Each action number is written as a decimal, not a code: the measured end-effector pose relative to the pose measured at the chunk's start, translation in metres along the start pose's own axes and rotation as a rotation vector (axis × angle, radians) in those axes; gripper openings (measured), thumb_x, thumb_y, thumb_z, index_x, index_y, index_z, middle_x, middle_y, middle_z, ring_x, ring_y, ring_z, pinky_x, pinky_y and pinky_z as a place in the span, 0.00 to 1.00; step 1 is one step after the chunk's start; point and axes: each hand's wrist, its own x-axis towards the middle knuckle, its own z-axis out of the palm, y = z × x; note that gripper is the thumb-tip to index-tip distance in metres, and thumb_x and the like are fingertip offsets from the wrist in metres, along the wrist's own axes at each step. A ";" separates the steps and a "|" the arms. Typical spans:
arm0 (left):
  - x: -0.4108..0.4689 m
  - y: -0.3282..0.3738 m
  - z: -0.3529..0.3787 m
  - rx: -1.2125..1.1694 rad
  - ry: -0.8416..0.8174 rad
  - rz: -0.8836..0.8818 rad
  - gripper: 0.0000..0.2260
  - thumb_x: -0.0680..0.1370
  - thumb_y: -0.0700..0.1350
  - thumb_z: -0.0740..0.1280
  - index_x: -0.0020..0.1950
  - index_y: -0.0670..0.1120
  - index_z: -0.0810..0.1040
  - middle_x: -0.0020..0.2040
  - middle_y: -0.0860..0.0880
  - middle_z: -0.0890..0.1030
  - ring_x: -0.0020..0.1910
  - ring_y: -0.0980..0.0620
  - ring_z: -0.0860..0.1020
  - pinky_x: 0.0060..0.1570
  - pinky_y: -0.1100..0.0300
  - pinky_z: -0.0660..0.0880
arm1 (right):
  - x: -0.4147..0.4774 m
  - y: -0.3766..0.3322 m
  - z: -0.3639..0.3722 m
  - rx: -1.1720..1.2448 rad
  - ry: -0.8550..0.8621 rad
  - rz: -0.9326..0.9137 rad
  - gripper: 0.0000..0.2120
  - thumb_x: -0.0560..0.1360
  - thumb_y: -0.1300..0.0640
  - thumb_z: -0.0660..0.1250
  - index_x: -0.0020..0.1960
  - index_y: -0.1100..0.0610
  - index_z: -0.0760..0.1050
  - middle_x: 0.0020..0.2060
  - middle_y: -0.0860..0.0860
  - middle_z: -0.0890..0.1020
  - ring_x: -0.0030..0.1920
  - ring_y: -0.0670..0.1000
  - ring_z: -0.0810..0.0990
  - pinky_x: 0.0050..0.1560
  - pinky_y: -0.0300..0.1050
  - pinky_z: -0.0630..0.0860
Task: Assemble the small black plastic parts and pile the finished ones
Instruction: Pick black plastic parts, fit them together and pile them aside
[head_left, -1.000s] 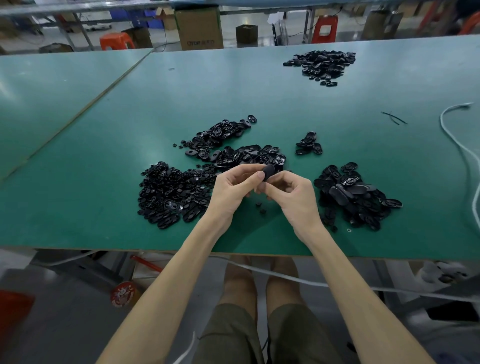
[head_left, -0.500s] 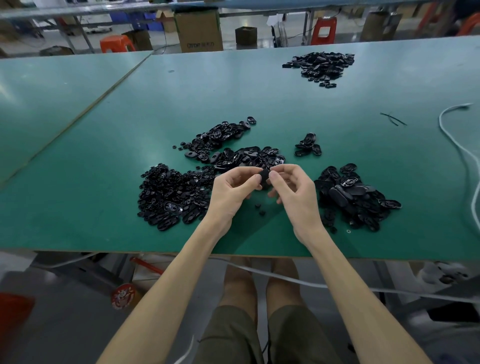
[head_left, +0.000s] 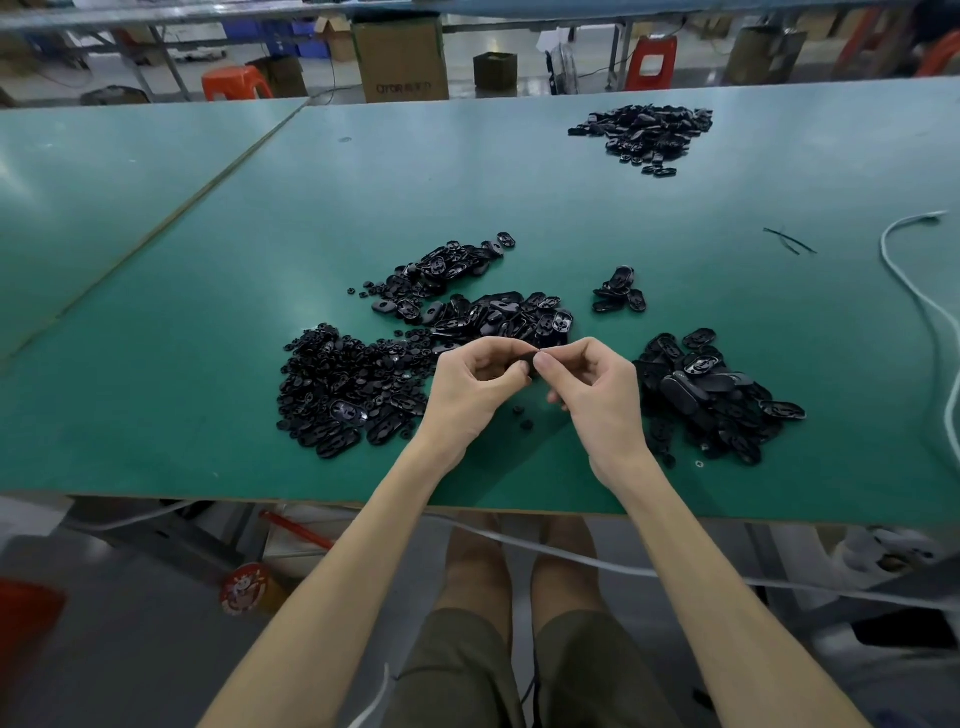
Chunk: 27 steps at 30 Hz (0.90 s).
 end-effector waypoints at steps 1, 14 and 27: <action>0.000 -0.001 0.000 0.012 0.005 0.005 0.08 0.78 0.33 0.71 0.53 0.43 0.85 0.49 0.47 0.88 0.46 0.53 0.84 0.51 0.61 0.80 | 0.000 0.000 0.000 -0.001 -0.001 0.002 0.03 0.77 0.60 0.75 0.45 0.55 0.83 0.35 0.48 0.86 0.32 0.44 0.80 0.35 0.35 0.75; 0.002 -0.004 0.001 0.117 0.043 -0.007 0.10 0.77 0.33 0.71 0.50 0.47 0.86 0.46 0.51 0.88 0.45 0.54 0.84 0.51 0.62 0.81 | 0.000 0.001 0.001 -0.117 -0.002 0.015 0.02 0.77 0.60 0.76 0.45 0.56 0.83 0.39 0.51 0.87 0.33 0.48 0.81 0.39 0.45 0.80; 0.001 -0.002 -0.001 0.010 0.001 -0.016 0.08 0.78 0.33 0.72 0.55 0.41 0.86 0.46 0.48 0.88 0.44 0.54 0.85 0.48 0.65 0.79 | 0.000 0.001 0.001 -0.021 0.039 0.043 0.02 0.77 0.61 0.75 0.46 0.57 0.83 0.37 0.51 0.86 0.33 0.45 0.80 0.35 0.34 0.74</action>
